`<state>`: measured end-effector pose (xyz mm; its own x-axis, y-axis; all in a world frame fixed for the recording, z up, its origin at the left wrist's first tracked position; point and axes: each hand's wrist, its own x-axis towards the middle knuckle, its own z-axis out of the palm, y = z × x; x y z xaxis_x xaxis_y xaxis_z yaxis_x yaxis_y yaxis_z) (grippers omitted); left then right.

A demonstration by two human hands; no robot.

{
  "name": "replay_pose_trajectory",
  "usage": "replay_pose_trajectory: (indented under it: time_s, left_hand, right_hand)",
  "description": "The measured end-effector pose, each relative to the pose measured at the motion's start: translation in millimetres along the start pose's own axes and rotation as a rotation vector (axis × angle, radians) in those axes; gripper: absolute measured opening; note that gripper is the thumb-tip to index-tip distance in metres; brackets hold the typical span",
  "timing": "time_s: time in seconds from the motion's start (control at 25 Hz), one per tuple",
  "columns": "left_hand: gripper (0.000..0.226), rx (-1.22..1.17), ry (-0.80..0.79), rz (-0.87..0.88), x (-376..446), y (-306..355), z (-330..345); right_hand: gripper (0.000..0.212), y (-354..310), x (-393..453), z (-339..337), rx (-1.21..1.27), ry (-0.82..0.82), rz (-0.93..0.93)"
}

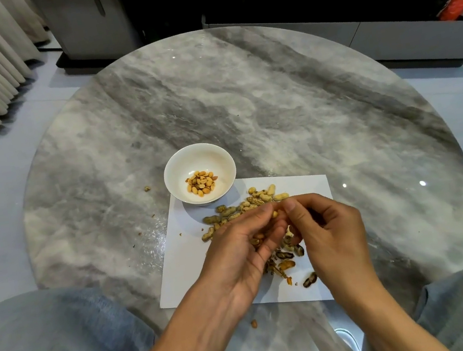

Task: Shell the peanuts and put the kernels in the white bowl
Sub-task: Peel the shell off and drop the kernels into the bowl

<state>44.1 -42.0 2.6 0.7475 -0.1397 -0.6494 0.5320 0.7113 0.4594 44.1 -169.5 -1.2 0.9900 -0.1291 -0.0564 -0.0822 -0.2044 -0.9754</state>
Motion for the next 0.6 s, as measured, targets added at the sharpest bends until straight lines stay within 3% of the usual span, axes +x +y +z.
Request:
replay_pose_trajectory:
  time_s: [0.16,0.6]
  left_hand:
    - [0.016,-0.008,0.036,-0.011,0.6,0.9,0.3]
    - [0.022,0.011,0.079,-0.016,7.6,-3.4,-3.1]
  right_hand:
    - [0.008,-2.8,3.8,-8.9,-0.007,0.081,0.132]
    - [0.014,-1.4,-3.7,-4.9,-0.201,0.032,-0.048]
